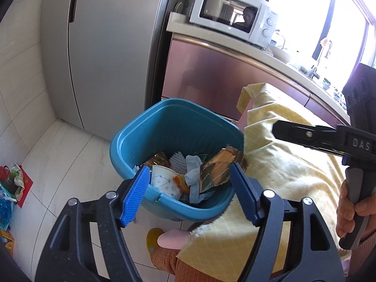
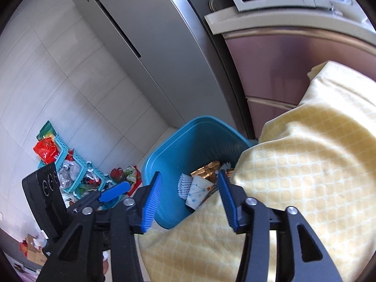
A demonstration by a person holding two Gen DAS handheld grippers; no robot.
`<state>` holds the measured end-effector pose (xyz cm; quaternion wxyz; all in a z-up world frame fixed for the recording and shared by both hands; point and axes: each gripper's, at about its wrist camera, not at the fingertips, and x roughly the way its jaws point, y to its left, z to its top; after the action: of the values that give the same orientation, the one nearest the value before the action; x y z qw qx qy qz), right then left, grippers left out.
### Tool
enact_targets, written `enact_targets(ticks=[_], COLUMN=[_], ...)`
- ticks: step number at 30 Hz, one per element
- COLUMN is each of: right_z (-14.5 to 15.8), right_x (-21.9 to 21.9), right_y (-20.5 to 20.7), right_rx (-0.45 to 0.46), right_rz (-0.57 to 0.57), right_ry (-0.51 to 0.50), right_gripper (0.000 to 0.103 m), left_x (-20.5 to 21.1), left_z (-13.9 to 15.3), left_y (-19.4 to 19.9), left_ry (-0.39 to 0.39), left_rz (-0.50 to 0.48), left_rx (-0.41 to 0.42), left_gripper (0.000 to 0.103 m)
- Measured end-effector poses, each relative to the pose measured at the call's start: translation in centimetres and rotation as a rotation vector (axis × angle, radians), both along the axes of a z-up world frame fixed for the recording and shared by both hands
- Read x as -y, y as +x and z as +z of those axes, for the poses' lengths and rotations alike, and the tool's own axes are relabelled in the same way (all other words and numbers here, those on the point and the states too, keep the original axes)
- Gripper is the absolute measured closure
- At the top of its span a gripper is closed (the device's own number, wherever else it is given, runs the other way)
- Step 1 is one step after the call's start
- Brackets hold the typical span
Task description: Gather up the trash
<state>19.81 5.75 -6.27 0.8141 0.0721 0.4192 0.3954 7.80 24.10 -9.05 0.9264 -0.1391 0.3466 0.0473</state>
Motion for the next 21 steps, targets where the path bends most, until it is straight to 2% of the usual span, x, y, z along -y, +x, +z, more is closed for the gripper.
enact_targets(ticks=[7,9,12,17,21], right_z=[1.9,2.1,2.5,2.6,2.5], right_x=[4.8,6.2,8.1,11.5,14.2], right_y=[-3.9,-5.4,-7.3,-10.8,-12.8], right_rx=[0.211,0.271,0.339,0.452,0.517], right_rz=[-0.112,-0.155,-0.231,-0.379,-0.474], right_ry=[-0.049,-0.063,-0.081,-0.115,-0.135], right_gripper=[0.022,0.017,0.009,0.007,0.007], left_x=[2.2,3.4,5.4,8.3,11.4], left_z=[2.4,3.2,4.1,5.0,5.6], left_y=[-2.6,-3.3,-4.3,-5.2,-5.7], left_ry=[0.06,0.095,0.107,0.09,0.137], left_rz=[-0.016,-0.024,-0.033,-0.048,-0.062], left_rx=[0.106,0.144,0.195,0.236,0.259], left_gripper=[0.009,0.006,0.006,0.006,0.006])
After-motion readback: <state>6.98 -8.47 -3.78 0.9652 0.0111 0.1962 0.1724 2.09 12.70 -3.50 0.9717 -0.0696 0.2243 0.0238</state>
